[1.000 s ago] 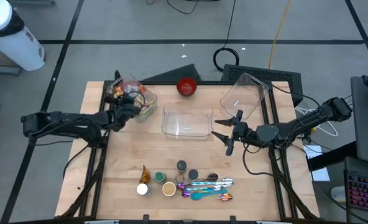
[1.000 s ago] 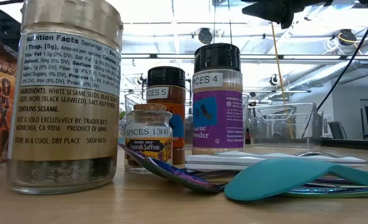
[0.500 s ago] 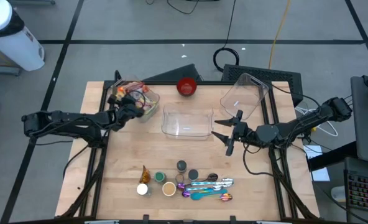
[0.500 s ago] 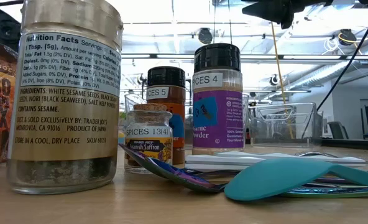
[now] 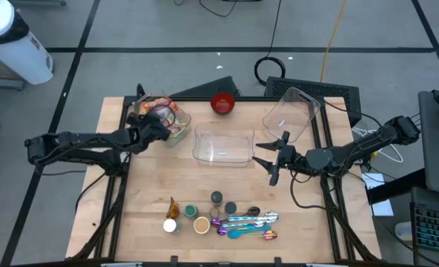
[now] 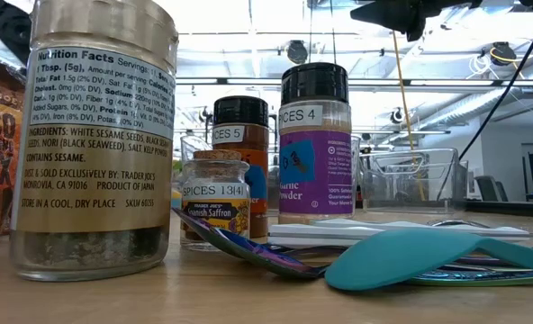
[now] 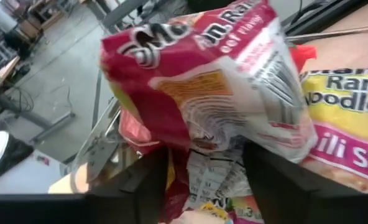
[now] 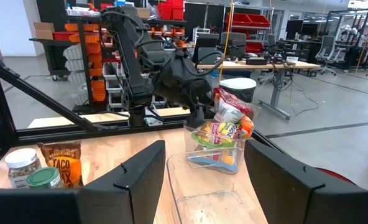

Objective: Pick & Place Food Item
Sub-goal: Put the red noodle pack into the left transparent bin

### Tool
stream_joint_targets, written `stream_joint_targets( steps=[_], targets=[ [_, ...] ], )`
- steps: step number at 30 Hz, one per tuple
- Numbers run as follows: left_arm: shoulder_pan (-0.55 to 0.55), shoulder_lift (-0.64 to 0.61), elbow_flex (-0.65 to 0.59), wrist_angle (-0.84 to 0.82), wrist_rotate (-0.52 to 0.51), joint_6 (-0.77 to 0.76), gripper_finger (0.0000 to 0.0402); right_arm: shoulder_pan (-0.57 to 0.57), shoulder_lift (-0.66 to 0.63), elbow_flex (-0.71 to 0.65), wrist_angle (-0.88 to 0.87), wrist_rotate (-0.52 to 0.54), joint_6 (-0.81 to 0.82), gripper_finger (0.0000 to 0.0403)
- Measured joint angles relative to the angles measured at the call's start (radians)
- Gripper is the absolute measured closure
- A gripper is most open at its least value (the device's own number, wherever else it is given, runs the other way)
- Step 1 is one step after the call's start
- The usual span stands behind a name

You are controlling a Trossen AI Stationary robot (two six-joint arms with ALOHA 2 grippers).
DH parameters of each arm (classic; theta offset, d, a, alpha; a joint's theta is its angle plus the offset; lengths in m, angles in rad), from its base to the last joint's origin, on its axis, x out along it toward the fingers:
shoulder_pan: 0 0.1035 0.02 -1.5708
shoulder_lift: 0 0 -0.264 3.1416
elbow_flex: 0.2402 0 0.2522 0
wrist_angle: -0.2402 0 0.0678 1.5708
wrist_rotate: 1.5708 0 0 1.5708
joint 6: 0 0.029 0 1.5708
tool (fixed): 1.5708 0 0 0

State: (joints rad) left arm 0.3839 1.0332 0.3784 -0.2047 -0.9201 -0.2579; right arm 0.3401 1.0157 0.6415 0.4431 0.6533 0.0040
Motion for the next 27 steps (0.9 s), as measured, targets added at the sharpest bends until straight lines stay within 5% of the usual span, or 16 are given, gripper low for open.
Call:
stream_joint_targets(
  steps=[6,22,27],
  targets=[
    [0.003,0.000,0.086,-0.067,-0.003,0.013,0.0138,0.000,0.000,0.000,-0.002,0.000,0.000,0.0190],
    [0.003,0.000,0.330,-0.283,0.009,-0.007,0.0135,0.000,0.000,0.000,-0.007,-0.001,0.000,0.0190],
    [0.002,0.000,0.347,-0.228,0.176,-0.122,0.0135,0.000,0.000,0.000,-0.007,-0.003,0.000,0.0190]
  ],
)
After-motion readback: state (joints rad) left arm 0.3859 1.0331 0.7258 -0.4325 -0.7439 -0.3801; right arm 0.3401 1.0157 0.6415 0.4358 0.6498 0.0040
